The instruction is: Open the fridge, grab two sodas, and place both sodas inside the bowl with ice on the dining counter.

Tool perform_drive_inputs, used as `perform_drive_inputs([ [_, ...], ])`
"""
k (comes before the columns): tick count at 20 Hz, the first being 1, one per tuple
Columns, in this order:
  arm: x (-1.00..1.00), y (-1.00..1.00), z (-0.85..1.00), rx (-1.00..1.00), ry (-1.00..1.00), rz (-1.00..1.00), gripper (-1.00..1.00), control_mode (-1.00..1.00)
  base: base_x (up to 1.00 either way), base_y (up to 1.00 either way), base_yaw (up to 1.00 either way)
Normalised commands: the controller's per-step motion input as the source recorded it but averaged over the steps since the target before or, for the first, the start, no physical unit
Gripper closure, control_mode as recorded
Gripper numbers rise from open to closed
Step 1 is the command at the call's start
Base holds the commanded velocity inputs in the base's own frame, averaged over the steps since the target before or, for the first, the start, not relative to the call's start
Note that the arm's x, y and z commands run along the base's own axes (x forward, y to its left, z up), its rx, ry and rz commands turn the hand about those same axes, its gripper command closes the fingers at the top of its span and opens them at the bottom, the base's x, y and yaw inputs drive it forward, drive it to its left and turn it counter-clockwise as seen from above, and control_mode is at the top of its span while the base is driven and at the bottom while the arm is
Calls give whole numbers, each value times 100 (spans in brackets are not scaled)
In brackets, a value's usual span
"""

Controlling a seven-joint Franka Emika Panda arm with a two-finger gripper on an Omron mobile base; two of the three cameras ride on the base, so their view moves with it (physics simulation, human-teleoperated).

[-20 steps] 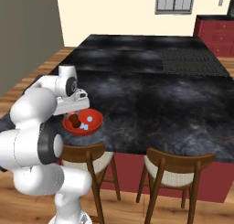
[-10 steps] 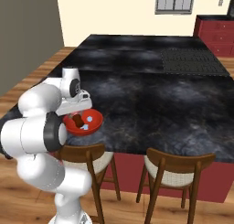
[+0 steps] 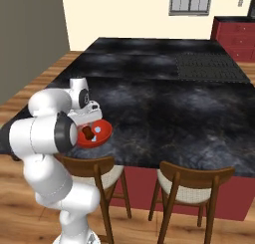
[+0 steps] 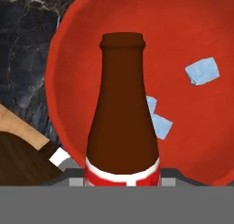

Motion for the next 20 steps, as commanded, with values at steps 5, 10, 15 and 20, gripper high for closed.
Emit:
perform_drive_inputs([
  [5,19,8,-22,-1,0,0,100,-100,0,0,0],
  [10,19,4,-21,0,0,0,100,-100,0,0,0],
  [15,16,1,-17,0,0,0,100,-100,0,0,0],
  [20,13,0,-14,0,0,0,100,-100,0,0,0],
])
